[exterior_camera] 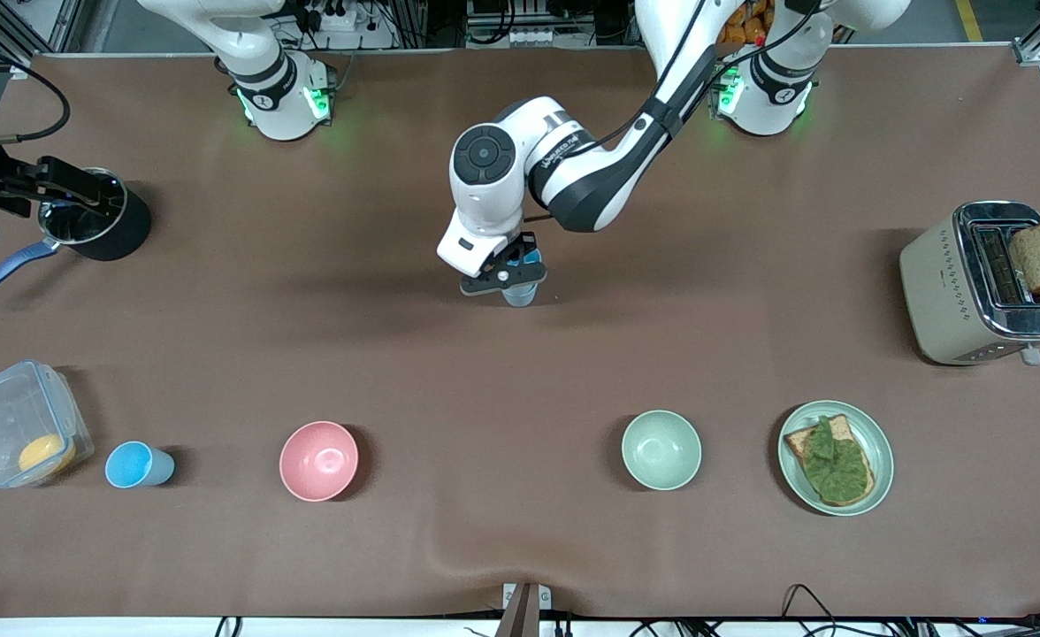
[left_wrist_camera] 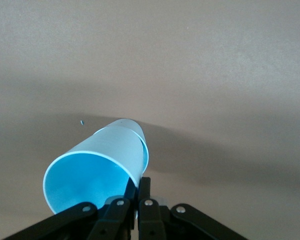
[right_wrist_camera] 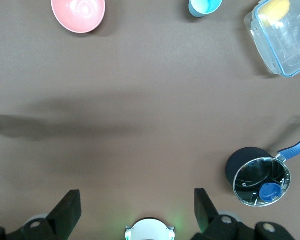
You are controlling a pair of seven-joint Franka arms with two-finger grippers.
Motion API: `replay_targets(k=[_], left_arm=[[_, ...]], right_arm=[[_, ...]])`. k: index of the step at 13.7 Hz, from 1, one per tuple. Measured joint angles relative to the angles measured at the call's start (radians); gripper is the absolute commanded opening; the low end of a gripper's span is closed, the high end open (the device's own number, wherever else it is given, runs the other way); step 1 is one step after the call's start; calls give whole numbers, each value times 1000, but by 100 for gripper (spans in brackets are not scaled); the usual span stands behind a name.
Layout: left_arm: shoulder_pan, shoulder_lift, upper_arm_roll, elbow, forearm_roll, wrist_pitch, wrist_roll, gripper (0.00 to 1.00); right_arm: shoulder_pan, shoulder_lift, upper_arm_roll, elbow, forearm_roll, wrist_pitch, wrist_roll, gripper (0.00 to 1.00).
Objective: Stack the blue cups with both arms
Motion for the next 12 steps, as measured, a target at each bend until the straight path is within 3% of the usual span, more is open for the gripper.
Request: replay_targets(k=[4,7,9,11,12], left_arm=[[0,1,0,0,0,0,0,0],[0,1,0,0,0,0,0,28],[0,2,0,0,0,-1,0,42],[0,2,0,0,0,-1,0,45],[0,2,0,0,0,-1,0,55]], right_arm=[[0,0,0,0,0,0,0,100],[0,0,0,0,0,0,0,100],[0,0,-2,0,0,0,0,100],[0,0,-3,0,0,0,0,100],[0,0,-3,0,0,0,0,100]])
